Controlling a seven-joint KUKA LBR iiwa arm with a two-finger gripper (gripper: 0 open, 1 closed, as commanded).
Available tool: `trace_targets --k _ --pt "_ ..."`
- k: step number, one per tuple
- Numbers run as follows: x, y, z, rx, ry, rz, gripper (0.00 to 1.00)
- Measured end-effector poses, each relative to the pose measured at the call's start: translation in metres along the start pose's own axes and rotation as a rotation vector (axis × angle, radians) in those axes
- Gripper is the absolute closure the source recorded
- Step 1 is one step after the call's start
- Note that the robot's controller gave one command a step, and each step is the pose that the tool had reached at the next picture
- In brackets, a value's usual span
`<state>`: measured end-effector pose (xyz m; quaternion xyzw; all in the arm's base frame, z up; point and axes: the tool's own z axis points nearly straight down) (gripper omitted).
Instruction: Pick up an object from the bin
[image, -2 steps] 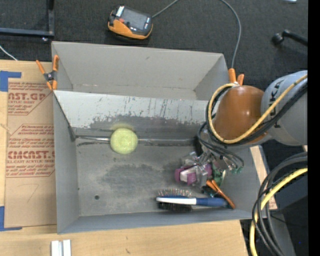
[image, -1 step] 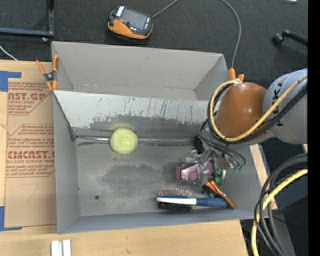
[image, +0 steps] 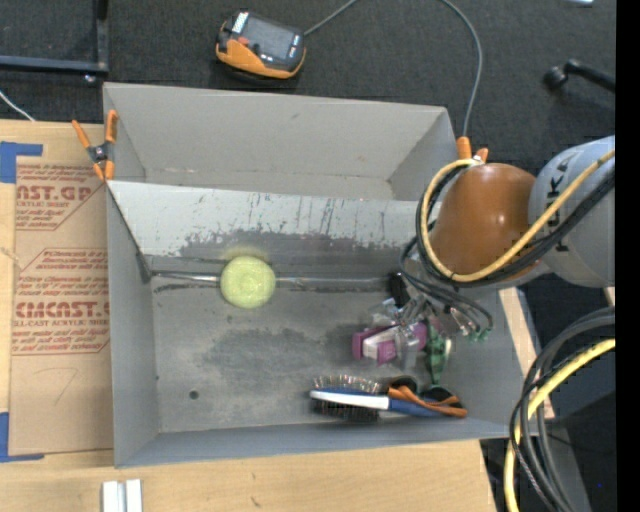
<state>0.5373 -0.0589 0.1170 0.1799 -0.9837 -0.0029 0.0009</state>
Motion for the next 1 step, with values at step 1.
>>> trace_targets --k 1 --pt "0.0011 0.0009 -0.0066 -0.003 0.006 0.000 1.00"
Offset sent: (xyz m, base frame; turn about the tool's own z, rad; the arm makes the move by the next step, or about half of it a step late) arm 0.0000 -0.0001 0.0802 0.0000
